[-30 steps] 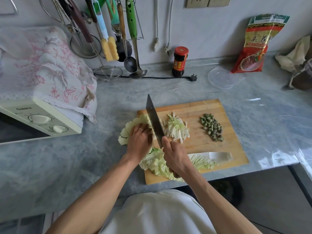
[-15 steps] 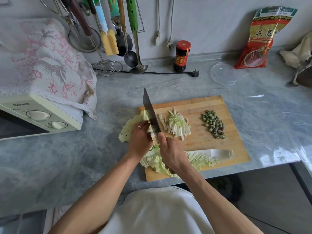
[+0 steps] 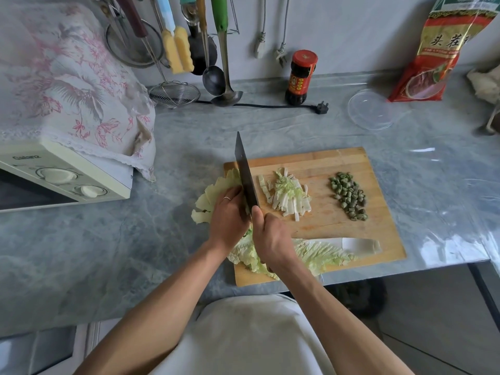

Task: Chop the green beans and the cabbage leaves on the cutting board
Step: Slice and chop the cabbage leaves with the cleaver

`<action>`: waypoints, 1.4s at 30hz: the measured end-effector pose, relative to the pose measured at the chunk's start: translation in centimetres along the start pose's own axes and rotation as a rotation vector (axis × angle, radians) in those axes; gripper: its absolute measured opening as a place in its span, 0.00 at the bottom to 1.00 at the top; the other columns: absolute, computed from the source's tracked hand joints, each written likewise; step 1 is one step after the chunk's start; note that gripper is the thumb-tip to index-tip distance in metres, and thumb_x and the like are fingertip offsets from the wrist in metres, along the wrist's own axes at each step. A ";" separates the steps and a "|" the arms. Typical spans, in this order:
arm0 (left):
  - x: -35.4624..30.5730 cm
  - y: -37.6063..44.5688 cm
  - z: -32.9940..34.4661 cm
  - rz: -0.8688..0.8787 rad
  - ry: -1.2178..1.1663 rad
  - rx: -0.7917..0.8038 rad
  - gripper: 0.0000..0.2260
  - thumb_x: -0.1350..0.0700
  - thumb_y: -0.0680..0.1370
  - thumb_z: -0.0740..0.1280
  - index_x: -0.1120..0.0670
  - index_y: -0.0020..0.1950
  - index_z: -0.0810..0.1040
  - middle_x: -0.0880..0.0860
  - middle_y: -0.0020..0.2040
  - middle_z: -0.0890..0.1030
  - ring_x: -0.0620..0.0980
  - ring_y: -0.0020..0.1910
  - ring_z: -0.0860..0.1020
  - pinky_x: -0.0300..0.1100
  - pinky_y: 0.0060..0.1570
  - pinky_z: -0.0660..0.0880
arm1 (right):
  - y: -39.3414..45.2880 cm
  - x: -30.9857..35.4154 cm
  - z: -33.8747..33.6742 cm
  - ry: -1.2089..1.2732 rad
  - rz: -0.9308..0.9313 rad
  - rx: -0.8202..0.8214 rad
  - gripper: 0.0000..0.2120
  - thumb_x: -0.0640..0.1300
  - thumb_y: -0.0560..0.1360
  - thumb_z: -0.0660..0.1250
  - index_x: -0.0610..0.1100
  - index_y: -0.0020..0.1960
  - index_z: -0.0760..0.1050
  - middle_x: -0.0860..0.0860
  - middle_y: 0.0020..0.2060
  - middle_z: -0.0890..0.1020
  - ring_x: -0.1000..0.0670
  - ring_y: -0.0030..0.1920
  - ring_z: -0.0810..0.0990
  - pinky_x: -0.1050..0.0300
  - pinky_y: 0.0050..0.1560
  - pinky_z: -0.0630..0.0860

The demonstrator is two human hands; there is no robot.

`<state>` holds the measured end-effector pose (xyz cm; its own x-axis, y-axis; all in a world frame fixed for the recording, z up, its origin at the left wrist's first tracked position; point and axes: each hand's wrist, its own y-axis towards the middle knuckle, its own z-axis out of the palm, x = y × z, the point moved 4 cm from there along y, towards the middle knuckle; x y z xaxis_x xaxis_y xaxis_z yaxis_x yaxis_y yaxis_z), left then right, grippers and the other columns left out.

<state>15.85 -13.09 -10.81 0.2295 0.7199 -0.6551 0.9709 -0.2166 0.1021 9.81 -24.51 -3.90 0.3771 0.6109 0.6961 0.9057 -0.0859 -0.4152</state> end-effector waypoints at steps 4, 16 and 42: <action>-0.7 0.0 -0.8 -0.010 -0.012 0.009 0.11 0.59 0.78 0.62 0.58 0.54 0.82 0.53 0.53 0.84 0.52 0.60 0.77 0.51 0.56 0.76 | 0.4 0.6 -0.3 0.043 -0.080 -0.062 0.24 0.55 0.85 0.51 0.42 0.36 0.69 0.48 0.30 0.74 0.46 0.32 0.73 0.54 0.35 0.66; -0.7 0.3 -1.2 -0.049 0.068 0.091 0.15 0.63 0.75 0.60 0.57 0.57 0.82 0.53 0.55 0.83 0.51 0.64 0.75 0.50 0.62 0.73 | 1.3 1.7 -1.1 0.024 -0.070 -0.024 0.27 0.55 0.85 0.48 0.43 0.32 0.67 0.47 0.29 0.75 0.47 0.30 0.75 0.60 0.27 0.65; -0.5 -0.5 -2.2 -0.216 0.159 0.132 0.26 0.55 0.80 0.64 0.58 0.77 0.64 0.56 0.78 0.64 0.54 0.78 0.59 0.51 0.77 0.54 | -1.2 1.0 -1.0 0.083 -0.142 -0.017 0.26 0.59 0.83 0.51 0.44 0.33 0.65 0.49 0.27 0.71 0.49 0.27 0.68 0.55 0.32 0.64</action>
<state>15.39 -11.87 -8.86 0.0366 0.8506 -0.5245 0.9835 -0.1238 -0.1322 9.31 -24.61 -2.12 0.2596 0.5506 0.7934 0.9538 -0.0175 -0.2999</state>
